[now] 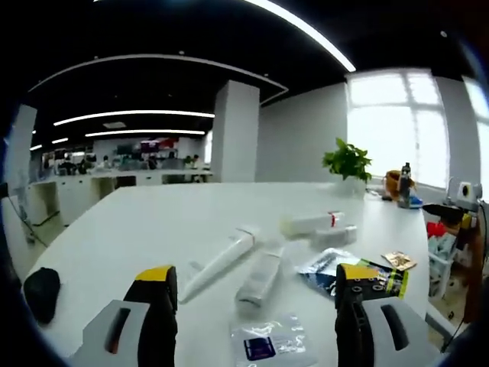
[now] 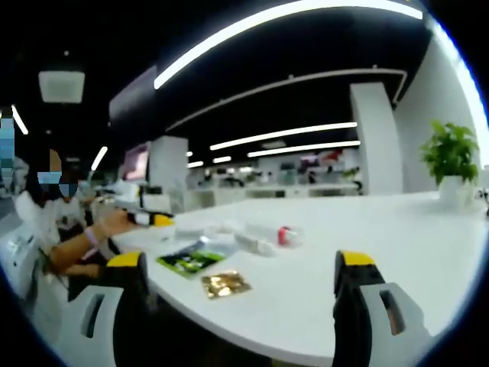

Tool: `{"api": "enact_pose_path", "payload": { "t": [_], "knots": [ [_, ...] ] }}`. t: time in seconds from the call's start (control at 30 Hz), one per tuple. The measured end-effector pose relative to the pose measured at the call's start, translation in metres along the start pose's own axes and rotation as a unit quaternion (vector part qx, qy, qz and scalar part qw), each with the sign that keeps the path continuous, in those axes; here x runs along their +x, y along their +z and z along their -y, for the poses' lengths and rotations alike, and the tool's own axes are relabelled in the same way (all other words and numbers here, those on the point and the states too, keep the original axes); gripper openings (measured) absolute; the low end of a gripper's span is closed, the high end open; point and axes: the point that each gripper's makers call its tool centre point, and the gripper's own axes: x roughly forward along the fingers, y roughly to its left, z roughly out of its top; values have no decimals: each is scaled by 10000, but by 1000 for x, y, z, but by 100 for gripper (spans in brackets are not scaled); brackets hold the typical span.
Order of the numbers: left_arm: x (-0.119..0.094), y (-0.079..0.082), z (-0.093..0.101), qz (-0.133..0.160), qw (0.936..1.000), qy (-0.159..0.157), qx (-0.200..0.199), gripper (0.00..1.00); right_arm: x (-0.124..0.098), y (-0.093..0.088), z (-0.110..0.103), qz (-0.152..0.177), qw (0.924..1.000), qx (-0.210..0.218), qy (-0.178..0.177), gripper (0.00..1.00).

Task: Arrange the skincare products in the storage area until every visible bottle or jar stands upright without overlapping.

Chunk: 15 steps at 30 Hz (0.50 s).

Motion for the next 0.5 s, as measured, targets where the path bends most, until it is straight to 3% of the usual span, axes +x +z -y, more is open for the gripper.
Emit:
{"api": "enact_pose_path", "payload": {
  "t": [0.5],
  "knots": [
    [19,-18,-12,-489,9984,67,275,72,-4,3,3,53,10000,-14,-35,100]
  ]
}}
